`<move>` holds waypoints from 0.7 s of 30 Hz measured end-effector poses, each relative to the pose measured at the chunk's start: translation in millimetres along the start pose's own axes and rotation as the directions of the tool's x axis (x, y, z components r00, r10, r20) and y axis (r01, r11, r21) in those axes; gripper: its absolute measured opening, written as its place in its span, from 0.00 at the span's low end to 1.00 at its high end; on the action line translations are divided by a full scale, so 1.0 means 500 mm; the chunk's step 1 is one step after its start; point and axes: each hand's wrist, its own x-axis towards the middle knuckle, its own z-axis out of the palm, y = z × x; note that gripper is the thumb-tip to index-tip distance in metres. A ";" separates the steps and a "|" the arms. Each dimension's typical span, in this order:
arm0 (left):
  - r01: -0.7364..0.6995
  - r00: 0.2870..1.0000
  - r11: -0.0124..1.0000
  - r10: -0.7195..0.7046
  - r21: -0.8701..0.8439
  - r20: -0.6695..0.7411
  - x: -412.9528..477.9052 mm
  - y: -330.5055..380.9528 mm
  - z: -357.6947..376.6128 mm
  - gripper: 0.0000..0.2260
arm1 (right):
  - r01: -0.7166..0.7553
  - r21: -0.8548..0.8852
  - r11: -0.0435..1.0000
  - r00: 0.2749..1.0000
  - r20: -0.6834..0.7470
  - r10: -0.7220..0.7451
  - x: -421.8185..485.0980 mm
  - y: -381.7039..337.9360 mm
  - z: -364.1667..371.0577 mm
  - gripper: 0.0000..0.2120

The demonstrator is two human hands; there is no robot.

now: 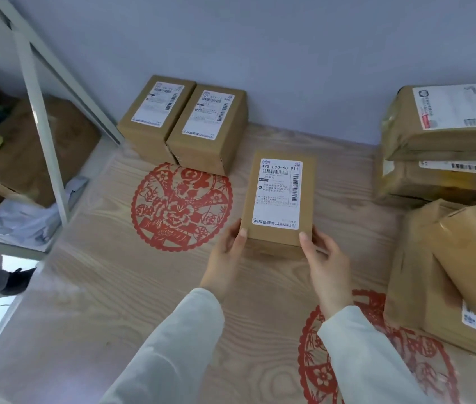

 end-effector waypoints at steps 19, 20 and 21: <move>-0.234 0.947 0.972 0.226 -0.006 -0.228 0.124 0.041 -0.016 0.15 | 0.154 0.009 0.988 0.980 -0.132 -0.151 0.097 -0.010 0.076 0.22; -0.238 0.942 0.971 0.229 -0.005 -0.243 0.132 0.046 -0.017 0.15 | 0.161 0.016 0.987 0.977 -0.145 -0.157 0.105 -0.012 0.082 0.23; -0.237 0.940 0.971 0.227 -0.011 -0.254 0.140 0.051 -0.018 0.14 | 0.167 0.026 0.986 0.975 -0.155 -0.161 0.114 -0.016 0.089 0.23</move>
